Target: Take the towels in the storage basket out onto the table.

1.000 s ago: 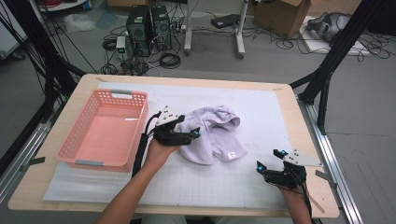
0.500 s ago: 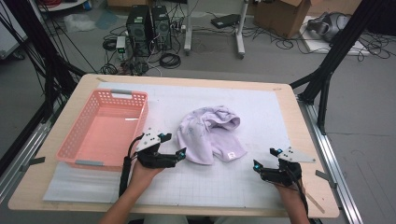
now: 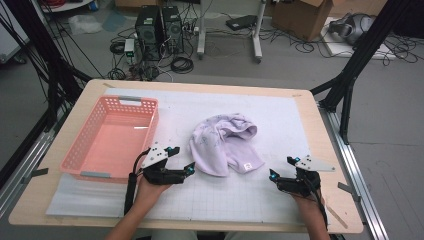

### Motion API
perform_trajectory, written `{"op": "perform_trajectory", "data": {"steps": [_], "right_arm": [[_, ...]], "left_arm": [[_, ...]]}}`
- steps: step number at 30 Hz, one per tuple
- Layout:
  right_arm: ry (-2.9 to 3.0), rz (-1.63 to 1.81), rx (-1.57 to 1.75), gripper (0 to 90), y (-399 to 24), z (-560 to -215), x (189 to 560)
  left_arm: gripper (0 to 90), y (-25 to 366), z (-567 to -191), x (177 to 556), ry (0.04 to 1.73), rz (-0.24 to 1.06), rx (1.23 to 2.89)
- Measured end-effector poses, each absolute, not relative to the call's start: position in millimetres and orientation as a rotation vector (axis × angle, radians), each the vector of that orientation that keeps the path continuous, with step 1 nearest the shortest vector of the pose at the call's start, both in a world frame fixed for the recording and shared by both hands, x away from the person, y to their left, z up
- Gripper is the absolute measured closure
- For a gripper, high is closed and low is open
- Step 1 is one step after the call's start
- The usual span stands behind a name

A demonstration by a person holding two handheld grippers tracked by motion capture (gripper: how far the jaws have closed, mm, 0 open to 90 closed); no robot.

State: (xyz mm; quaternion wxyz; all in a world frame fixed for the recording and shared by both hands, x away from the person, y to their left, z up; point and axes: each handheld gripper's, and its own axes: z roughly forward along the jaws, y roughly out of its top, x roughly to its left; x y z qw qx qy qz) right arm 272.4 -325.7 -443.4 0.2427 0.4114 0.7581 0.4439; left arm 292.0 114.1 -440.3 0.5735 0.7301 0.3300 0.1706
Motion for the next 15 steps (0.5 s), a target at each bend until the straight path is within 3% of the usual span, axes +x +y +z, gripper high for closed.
{"op": "perform_trajectory", "data": {"steps": [15], "right_arm": [[2.071,1.215,1.125,16.3,-325.5,-443.4,273.4]], "left_arm": [[19.3,114.1,-443.2,292.1,0.783,0.388,1.714]]}}
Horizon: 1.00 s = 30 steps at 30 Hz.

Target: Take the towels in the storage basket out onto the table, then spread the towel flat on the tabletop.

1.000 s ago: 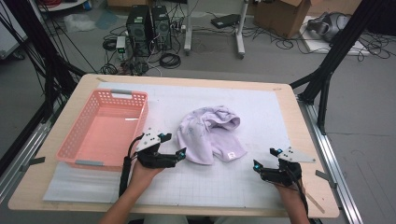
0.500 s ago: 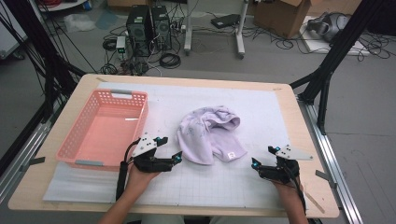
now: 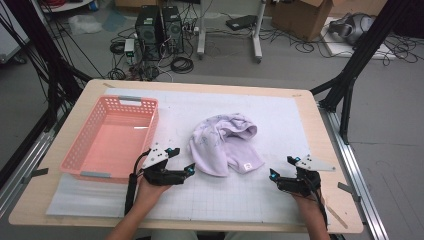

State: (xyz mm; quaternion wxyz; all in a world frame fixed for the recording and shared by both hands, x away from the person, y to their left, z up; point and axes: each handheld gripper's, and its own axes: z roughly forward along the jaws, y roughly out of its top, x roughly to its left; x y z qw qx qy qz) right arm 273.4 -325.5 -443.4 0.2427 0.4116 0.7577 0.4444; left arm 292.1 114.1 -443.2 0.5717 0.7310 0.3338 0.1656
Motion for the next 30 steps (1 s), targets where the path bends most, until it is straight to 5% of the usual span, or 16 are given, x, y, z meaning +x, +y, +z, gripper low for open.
{"op": "perform_trajectory", "data": {"steps": [30], "right_arm": [[2.113,1.229,1.135,16.4,-311.3,-443.1,282.7]], "left_arm": [[21.2,112.5,-442.3,296.4,0.783,0.375,1.705]]}}
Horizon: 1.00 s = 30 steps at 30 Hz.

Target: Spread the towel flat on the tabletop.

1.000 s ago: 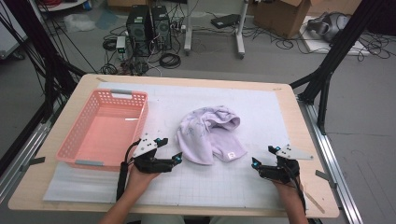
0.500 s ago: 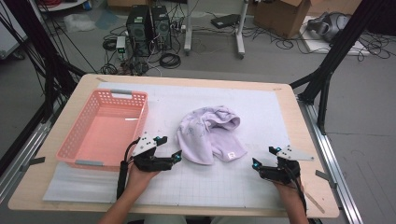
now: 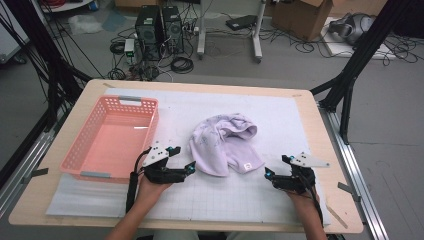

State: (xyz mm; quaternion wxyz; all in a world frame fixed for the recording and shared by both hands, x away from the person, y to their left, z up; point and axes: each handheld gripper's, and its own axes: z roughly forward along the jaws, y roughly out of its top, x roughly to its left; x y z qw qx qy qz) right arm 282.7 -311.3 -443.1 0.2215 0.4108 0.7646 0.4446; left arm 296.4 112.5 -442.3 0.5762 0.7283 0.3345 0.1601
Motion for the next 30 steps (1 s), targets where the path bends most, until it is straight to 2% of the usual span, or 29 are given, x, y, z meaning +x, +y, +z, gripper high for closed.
{"op": "perform_trajectory", "data": {"steps": [3,13,17,20,21,22,23,25,26,27,30], "right_arm": [[2.159,1.204,1.132,17.3,-301.5,-444.2,290.5],[2.317,1.132,1.150,37.6,-276.0,-450.4,314.5],[2.340,1.081,1.123,42.7,-267.7,-450.7,319.0],[2.345,1.081,1.124,53.5,-267.4,-449.7,320.8],[2.355,1.091,1.120,64.0,-267.8,-449.2,321.1],[2.355,1.091,1.120,64.0,-267.8,-449.2,321.1],[2.389,1.096,1.073,82.6,-267.0,-447.7,322.5],[2.380,1.033,1.022,84.7,-264.1,-446.0,324.6],[2.380,1.033,1.022,84.7,-264.1,-446.0,324.6],[2.339,0.976,1.034,85.2,-267.6,-443.1,331.6],[2.224,0.976,1.098,85.4,-281.6,-436.3,348.4]], "left_arm": [[24.3,110.3,-442.4,296.5,0.777,0.355,1.709],[28.1,92.1,-433.9,314.6,0.787,0.344,1.764],[27.1,82.1,-428.8,329.0,0.806,0.325,1.787],[27.0,73.2,-429.5,339.7,0.831,0.307,1.812],[27.8,69.7,-431.5,342.9,0.834,0.309,1.832],[27.8,66.2,-434.3,346.0,0.842,0.306,1.864],[38.7,60.7,-440.2,349.8,0.856,0.306,1.936],[66.5,59.9,-442.4,350.3,0.848,0.300,1.955],[66.5,59.8,-443.2,350.2,0.846,0.302,1.971],[83.9,60.8,-442.6,349.6,0.833,0.303,1.979],[85.9,64.5,-436.9,344.7,0.813,0.293,1.958]]}}
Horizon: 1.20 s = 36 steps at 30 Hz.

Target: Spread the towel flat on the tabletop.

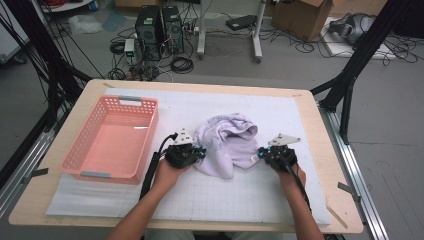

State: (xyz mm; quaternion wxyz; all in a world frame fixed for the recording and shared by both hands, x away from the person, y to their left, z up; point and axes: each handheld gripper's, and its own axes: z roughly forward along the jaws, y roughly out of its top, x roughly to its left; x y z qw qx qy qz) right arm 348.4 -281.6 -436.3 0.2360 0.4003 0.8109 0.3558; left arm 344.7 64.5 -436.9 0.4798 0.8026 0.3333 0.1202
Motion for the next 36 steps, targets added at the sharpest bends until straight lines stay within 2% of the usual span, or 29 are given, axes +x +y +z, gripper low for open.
{"op": "perform_trajectory", "data": {"steps": [10,18,19,20,21,22,26,28,30,32,36], "right_arm": [[1.899,0.831,1.287,85.5,-321.3,-410.5,402.3],[1.812,0.866,1.443,84.5,-345.2,-408.7,411.1],[1.860,0.884,1.438,73.5,-342.5,-409.3,409.0],[1.860,0.884,1.438,73.5,-342.5,-409.3,409.0],[1.872,0.958,1.451,62.4,-339.0,-405.7,404.9],[1.870,0.983,1.442,57.3,-336.1,-402.2,401.9],[1.899,1.097,1.386,52.6,-322.9,-390.1,390.3],[2.030,1.175,1.312,48.8,-299.8,-385.2,378.8],[2.074,1.174,1.283,48.7,-290.8,-385.6,374.4],[2.127,1.226,1.213,49.4,-269.5,-395.0,357.5],[2.180,1.249,1.201,47.3,-253.4,-415.1,345.0]], "left_arm": [[86.5,71.1,-420.5,309.5,0.690,0.242,1.902],[86.5,78.2,-427.2,280.1,0.629,0.170,1.956],[86.2,78.7,-429.8,278.5,0.623,0.167,1.961],[86.1,78.7,-429.8,278.5,0.623,0.167,1.961],[86.0,77.9,-430.8,278.0,0.623,0.166,1.960],[86.0,76.7,-431.3,277.7,0.619,0.164,1.961],[85.9,70.7,-432.2,275.3,0.598,0.178,1.960],[86.0,68.4,-433.1,275.2,0.591,0.175,1.962],[85.9,65.9,-434.4,274.5,0.585,0.170,1.961],[85.9,64.2,-435.5,272.7,0.580,0.172,1.958],[85.8,63.2,-437.6,270.9,0.580,0.170,1.955]]}}
